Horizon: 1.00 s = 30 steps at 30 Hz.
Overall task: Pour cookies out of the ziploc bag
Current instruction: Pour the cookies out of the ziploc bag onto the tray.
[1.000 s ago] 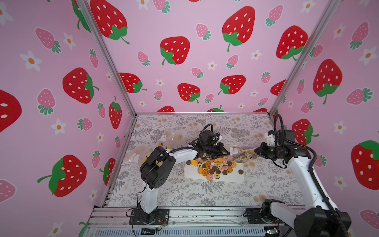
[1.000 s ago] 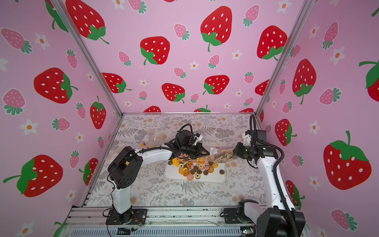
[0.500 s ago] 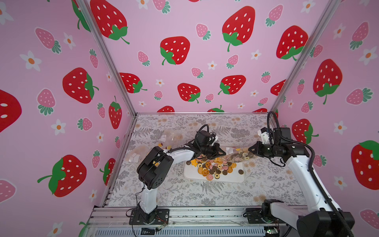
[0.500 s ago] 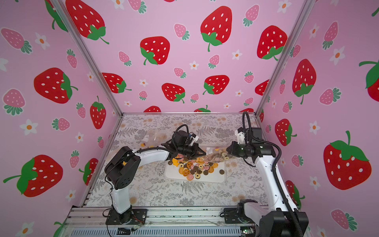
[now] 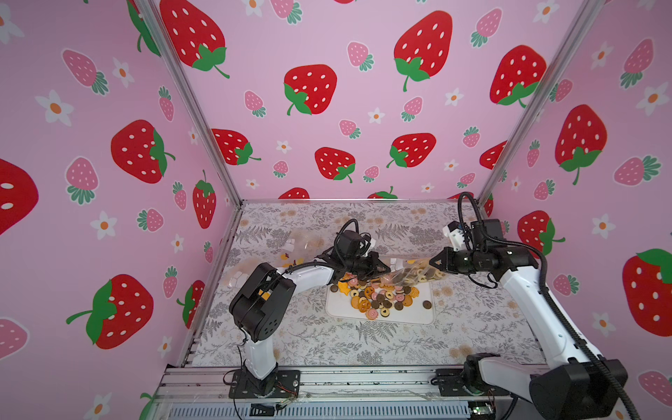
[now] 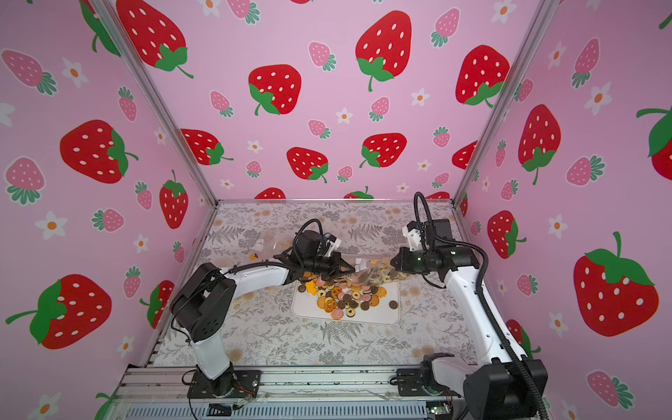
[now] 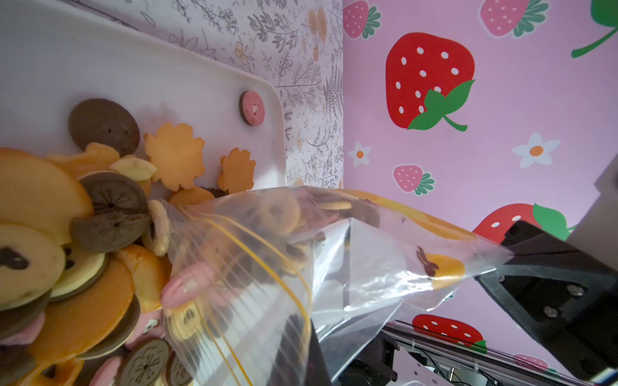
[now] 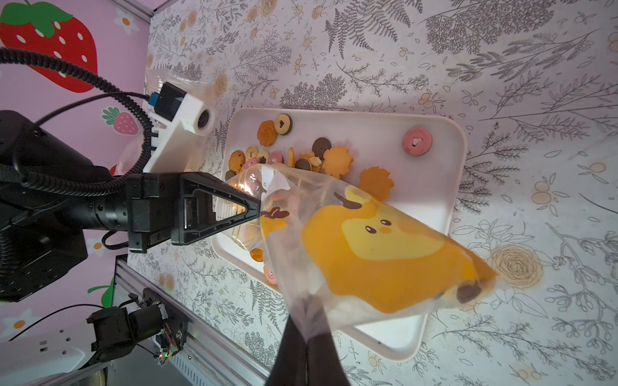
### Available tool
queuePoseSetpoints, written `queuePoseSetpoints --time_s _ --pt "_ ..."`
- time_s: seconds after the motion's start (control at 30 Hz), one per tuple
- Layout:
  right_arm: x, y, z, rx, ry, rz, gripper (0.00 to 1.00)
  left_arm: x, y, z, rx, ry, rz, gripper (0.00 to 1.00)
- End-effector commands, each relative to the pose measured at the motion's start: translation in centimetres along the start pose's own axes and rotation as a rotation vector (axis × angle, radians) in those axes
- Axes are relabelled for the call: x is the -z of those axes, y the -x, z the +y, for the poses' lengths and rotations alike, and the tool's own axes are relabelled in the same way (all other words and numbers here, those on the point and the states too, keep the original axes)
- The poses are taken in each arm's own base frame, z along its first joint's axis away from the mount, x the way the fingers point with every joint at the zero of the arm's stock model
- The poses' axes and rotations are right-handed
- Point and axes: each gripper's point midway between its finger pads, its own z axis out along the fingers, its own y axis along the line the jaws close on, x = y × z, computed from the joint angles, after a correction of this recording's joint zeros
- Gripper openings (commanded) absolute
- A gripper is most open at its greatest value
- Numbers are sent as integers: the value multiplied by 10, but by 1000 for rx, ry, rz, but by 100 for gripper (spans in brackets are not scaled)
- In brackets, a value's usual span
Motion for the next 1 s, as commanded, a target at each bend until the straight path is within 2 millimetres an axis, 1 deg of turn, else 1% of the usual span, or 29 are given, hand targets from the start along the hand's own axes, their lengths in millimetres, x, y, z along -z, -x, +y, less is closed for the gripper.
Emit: queuePoseSetpoints --time_s 0.0,0.17,0.2,0.27,0.43,0.57,0.97 --pt "7 15 17 53 38 -42 0 10 1 2 -9 7 -19 0" --pt "7 18 37 83 108 -39 0 18 1 10 2 18 -33 0" --pt "8 23 42 101 120 -59 0 20 1 11 5 18 -37 0" --pt "10 25 50 118 138 -65 0 23 2 15 10 21 -43 0" --pt "10 26 69 148 212 -58 0 29 5 23 24 30 -56 0" --pt "8 24 82 187 236 -41 0 34 7 30 31 40 -65 0" --pt "-13 14 117 267 274 37 0 55 9 54 63 72 -100 0"
